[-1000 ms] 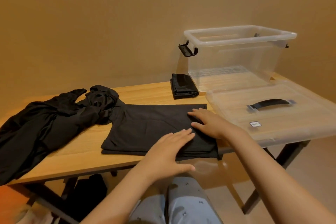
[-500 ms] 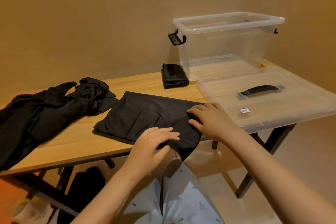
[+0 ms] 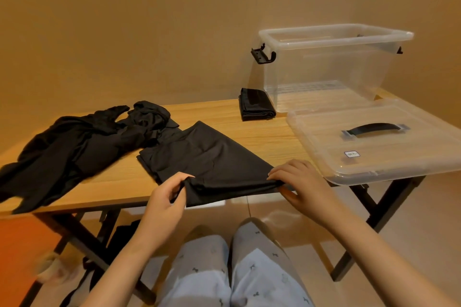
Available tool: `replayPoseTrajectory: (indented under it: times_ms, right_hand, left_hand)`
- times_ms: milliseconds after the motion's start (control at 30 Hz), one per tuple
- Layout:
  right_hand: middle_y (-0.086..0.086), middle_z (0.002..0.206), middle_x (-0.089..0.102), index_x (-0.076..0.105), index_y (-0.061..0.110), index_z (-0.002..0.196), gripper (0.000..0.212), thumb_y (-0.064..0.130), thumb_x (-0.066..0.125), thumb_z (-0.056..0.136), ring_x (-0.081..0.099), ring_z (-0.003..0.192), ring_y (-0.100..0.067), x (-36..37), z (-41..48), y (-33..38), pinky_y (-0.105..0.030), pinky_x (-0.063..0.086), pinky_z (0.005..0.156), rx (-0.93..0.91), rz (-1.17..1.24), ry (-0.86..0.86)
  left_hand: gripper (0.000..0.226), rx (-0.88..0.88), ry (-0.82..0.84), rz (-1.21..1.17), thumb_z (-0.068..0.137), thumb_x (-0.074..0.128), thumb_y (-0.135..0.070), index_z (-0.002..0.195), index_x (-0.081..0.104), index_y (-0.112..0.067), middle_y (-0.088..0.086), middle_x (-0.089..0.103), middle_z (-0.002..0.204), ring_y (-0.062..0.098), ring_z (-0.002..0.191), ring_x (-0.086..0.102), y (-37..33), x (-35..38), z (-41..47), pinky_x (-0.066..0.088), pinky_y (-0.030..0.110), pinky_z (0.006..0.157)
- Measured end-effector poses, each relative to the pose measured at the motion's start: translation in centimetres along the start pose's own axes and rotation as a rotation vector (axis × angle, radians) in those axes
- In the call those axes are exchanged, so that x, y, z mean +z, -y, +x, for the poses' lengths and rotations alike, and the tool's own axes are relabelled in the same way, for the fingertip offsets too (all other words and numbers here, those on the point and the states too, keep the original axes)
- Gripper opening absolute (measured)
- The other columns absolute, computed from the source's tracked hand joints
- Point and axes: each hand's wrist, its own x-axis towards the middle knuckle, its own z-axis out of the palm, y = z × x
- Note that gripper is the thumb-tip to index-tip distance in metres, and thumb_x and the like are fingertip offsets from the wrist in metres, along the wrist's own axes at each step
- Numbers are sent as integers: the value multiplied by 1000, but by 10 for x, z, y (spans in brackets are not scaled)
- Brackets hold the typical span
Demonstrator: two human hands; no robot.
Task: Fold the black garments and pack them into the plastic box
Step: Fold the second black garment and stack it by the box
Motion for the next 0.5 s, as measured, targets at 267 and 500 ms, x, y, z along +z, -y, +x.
replayPoseTrajectory:
  times_ms: [267, 500]
  right_hand:
    - [4, 91, 66, 66, 17, 97, 15, 12, 60, 84, 62, 84, -20, -13, -21, -2, -36, 52, 70, 44, -35, -70]
    - [5, 88, 63, 65, 18, 98, 20, 21, 50, 86, 59, 82, -16, -29, -50, 7, -34, 53, 66, 175, -82, -122]
  left_hand:
    - [29, 0, 69, -55, 100, 45, -1, 102, 67, -19, -13, 69, 100, 3, 101, 63, -5, 15, 25, 48, 13, 85]
    - [24, 4, 180, -93, 102, 43, -9, 102, 66, -15, -11, 68, 99, 2, 99, 62, -17, 35, 45, 45, 11, 83]
